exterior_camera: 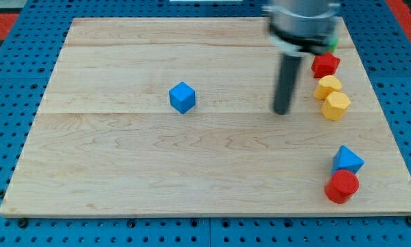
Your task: Place the red circle and the blue triangle in a vertical line
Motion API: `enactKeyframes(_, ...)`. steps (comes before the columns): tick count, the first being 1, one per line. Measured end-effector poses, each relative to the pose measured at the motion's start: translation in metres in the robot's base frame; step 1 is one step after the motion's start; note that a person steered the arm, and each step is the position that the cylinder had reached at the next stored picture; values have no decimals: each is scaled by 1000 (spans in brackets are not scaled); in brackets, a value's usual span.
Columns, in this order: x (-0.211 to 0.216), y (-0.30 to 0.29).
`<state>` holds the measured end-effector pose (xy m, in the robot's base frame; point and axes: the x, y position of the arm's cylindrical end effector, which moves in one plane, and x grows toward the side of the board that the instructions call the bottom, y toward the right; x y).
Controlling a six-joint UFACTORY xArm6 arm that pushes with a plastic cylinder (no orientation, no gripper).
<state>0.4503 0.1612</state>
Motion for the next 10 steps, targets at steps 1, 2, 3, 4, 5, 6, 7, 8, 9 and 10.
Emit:
enactKeyframes(1, 27, 71)
enactKeyframes(2, 60, 151)
enactKeyframes(3, 122, 123)
enactKeyframes(4, 126, 14)
enactKeyframes(5, 78, -16)
enactKeyframes(6, 97, 6)
enactKeyframes(7, 132, 7)
enactKeyframes(8, 146, 68)
enactKeyframes(9, 115, 63)
enactKeyframes(10, 85, -11)
